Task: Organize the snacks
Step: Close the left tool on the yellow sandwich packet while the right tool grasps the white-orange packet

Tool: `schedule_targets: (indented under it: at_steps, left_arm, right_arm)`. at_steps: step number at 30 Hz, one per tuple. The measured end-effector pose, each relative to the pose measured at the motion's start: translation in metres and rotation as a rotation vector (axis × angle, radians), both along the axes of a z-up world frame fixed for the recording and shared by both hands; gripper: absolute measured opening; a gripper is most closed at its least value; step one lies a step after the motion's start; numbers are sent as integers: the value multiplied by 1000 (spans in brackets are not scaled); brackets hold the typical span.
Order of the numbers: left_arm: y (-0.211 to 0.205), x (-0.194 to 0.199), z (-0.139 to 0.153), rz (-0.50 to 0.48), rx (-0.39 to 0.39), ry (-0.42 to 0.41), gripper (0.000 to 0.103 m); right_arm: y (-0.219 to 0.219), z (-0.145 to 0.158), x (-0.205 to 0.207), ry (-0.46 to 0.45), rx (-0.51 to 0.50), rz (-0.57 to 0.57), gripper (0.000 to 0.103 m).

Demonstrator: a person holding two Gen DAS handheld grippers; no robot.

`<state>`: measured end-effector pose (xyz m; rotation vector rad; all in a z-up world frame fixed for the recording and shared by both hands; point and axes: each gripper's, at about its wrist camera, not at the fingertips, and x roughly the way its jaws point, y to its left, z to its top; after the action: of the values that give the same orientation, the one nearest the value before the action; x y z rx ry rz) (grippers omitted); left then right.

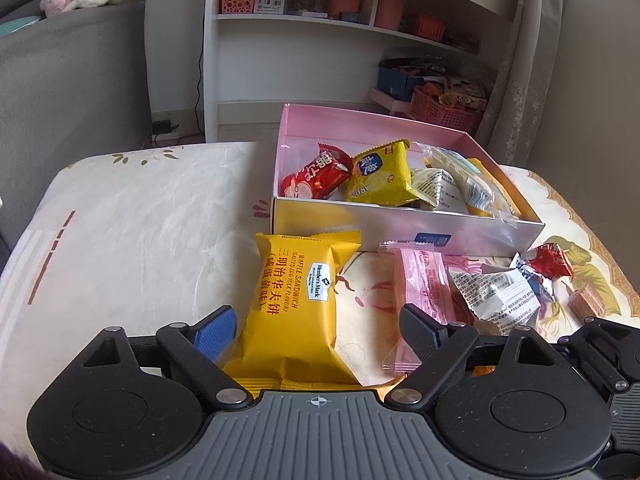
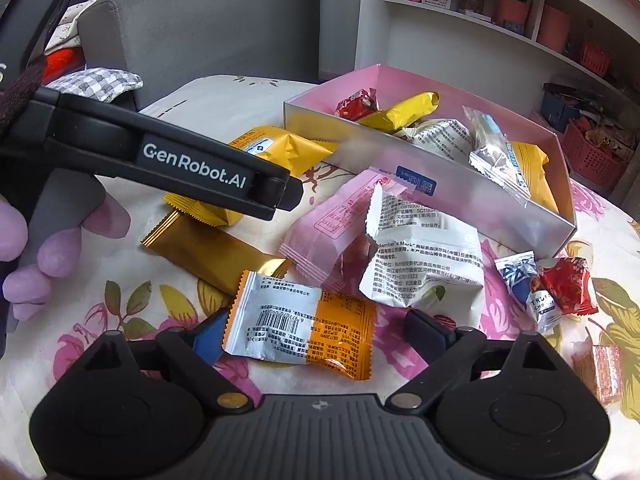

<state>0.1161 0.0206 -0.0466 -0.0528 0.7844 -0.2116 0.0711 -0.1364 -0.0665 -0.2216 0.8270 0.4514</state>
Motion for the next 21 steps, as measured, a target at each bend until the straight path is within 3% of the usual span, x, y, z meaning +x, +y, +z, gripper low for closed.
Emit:
schedule_targets:
  at_steps: [6,10,21]
  left_arm:
    - [0,-2,-1,-3,10,11,68]
    - [2,-1,-1,25,30,29,46]
    - [10,-8,5,56,29,70,41]
  right_arm:
    - [-1,3,-4,-16,-2,22,69]
    - [-1,5,-7,-20,-5,27,62]
    - [-5,16,-13,-18,21,55,43]
